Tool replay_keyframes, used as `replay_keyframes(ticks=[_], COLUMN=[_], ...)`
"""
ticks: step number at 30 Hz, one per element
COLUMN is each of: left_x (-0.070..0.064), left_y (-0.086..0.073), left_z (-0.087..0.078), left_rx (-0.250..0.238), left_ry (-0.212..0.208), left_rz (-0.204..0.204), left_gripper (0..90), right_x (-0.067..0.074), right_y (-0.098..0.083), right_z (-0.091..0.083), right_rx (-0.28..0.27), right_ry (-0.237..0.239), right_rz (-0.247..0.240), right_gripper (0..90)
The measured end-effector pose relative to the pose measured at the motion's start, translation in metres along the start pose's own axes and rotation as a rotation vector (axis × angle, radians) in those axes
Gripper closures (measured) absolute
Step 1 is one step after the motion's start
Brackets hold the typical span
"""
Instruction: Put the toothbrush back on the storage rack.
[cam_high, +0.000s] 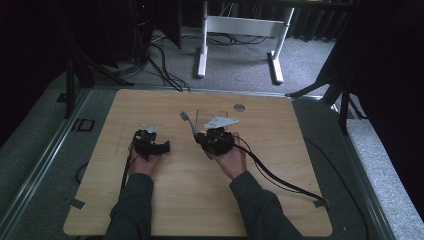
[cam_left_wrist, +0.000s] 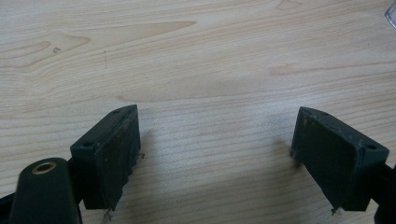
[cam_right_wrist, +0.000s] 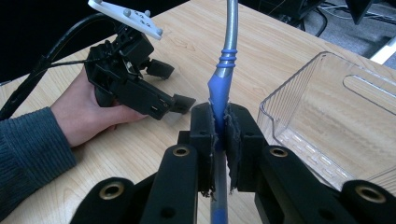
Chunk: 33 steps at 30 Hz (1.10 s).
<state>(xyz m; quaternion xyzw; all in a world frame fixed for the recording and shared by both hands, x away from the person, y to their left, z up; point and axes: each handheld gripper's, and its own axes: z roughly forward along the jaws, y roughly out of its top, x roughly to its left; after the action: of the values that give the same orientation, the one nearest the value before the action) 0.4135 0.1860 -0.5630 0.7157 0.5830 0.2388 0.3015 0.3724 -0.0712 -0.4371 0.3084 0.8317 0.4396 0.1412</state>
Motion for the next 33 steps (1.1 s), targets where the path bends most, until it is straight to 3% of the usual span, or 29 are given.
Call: replay_keyframes(ticks=[33], left_x=[0.0], left_y=[0.0], left_z=[0.0], left_rx=[0.0], left_ry=[0.0], left_rz=[0.0], left_gripper=[15.7], right_x=[-0.014], right_y=[0.01], right_z=[-0.006], right_rx=[-0.053], right_ry=[-0.003], right_rz=[0.057], right_gripper=[81.5])
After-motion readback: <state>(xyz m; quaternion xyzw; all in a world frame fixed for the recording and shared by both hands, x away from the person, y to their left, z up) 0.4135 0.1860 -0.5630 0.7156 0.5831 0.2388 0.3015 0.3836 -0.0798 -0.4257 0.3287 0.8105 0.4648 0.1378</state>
